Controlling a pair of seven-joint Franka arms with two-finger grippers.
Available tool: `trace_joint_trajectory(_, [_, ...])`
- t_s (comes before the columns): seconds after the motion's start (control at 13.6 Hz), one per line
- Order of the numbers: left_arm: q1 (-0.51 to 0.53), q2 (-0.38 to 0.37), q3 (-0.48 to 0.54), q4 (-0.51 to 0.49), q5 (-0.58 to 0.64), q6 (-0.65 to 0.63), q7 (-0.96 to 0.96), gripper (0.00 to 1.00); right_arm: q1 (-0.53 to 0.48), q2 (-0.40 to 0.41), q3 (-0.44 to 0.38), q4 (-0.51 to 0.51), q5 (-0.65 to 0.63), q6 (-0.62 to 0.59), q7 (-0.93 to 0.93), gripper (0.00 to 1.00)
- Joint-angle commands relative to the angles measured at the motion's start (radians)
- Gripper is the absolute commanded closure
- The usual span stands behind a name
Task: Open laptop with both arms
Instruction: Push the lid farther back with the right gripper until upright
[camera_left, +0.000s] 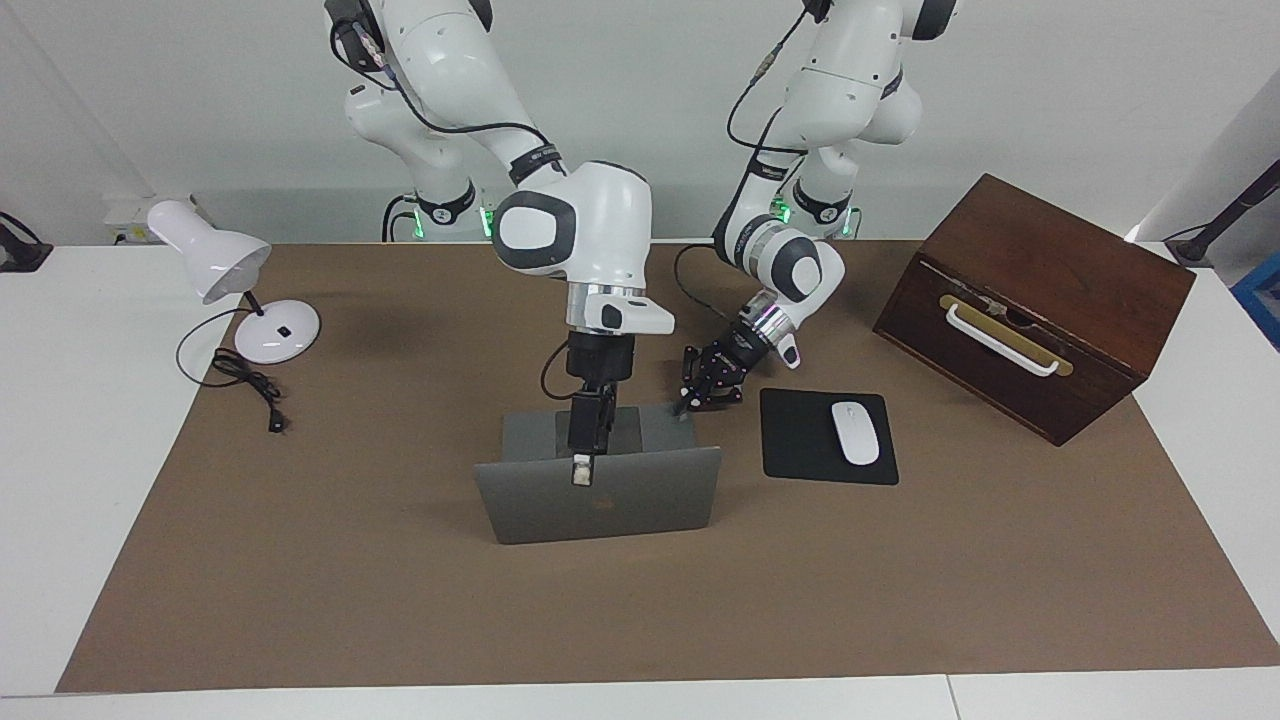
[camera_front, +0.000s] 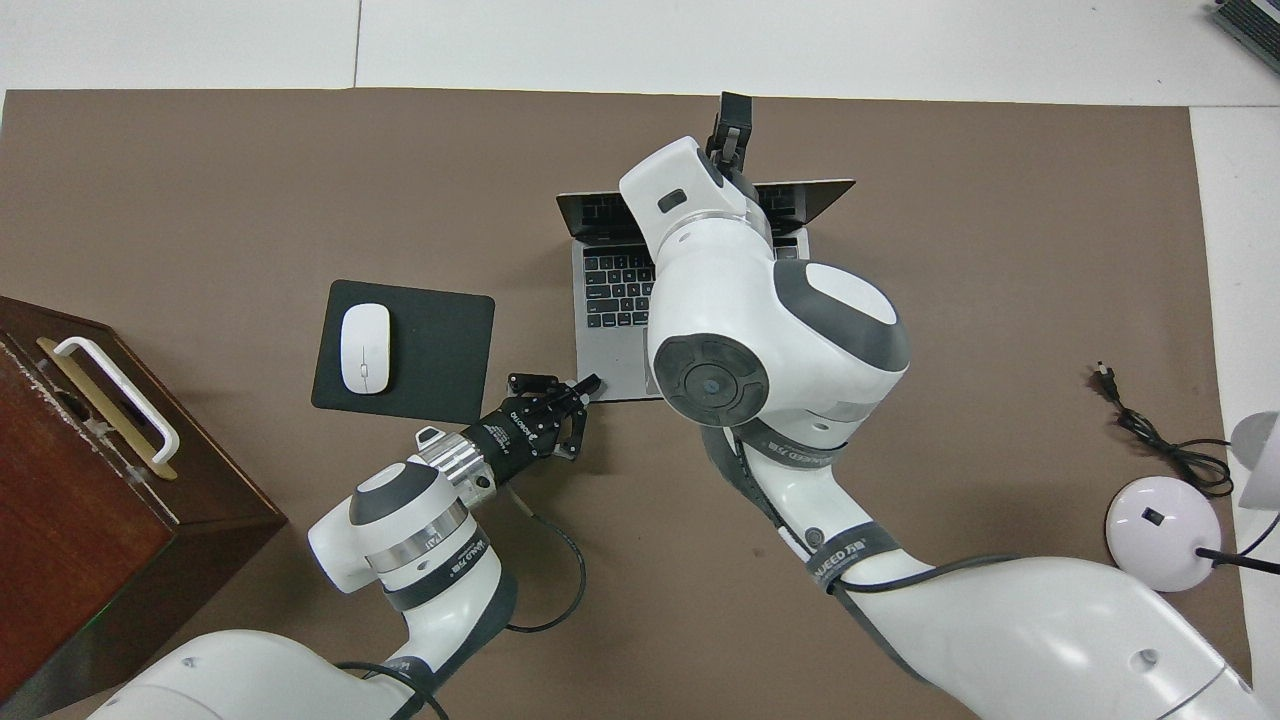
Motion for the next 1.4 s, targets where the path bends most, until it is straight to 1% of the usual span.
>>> trace_joint_trajectory(0.0, [0.003, 0.047, 0.009, 0.014, -0.025, 0.009, 0.033, 1.0, -0.014, 0.026, 0.007, 0.041, -0.064, 0.0, -0.009, 0.0])
trace_joint_trajectory(0.37, [0.003, 0.047, 0.009, 0.014, -0.025, 0.009, 0.033, 1.0, -0.014, 0.026, 0.005, 0.046, -0.096, -0.006, -0.009, 0.0])
trace_joint_trajectory(0.51, [0.003, 0.047, 0.009, 0.014, -0.025, 0.009, 0.033, 1.0, -0.014, 0.021, 0.007, 0.046, -0.084, -0.014, 0.0, 0.0])
trace_joint_trajectory(0.66, [0.003, 0.047, 0.009, 0.014, -0.025, 0.011, 0.033, 1.0, -0.015, 0.015, 0.005, 0.046, -0.02, -0.055, 0.005, 0.0])
trace_joint_trajectory(0.88, [0.001, 0.047, 0.009, 0.014, -0.025, 0.011, 0.033, 1.0, -0.021, 0.004, 0.007, 0.044, 0.014, -0.08, 0.002, 0.0])
trace_joint_trajectory(0.96, [0.002, 0.047, 0.009, 0.014, -0.025, 0.011, 0.033, 1.0, -0.021, -0.003, 0.011, 0.044, 0.038, -0.11, 0.003, 0.0])
trace_joint_trajectory(1.03, [0.001, 0.047, 0.009, 0.014, -0.025, 0.011, 0.033, 1.0, -0.02, -0.012, 0.013, 0.044, 0.09, -0.137, 0.002, 0.0])
trace_joint_trajectory(1.18, [0.003, 0.047, 0.009, 0.014, -0.025, 0.011, 0.033, 1.0, -0.018, -0.031, 0.014, 0.043, 0.126, -0.176, -0.003, 0.0])
trace_joint_trajectory(1.32, [0.003, 0.047, 0.009, 0.014, -0.025, 0.023, 0.033, 1.0, -0.011, -0.048, 0.014, 0.043, 0.198, -0.229, -0.003, 0.0])
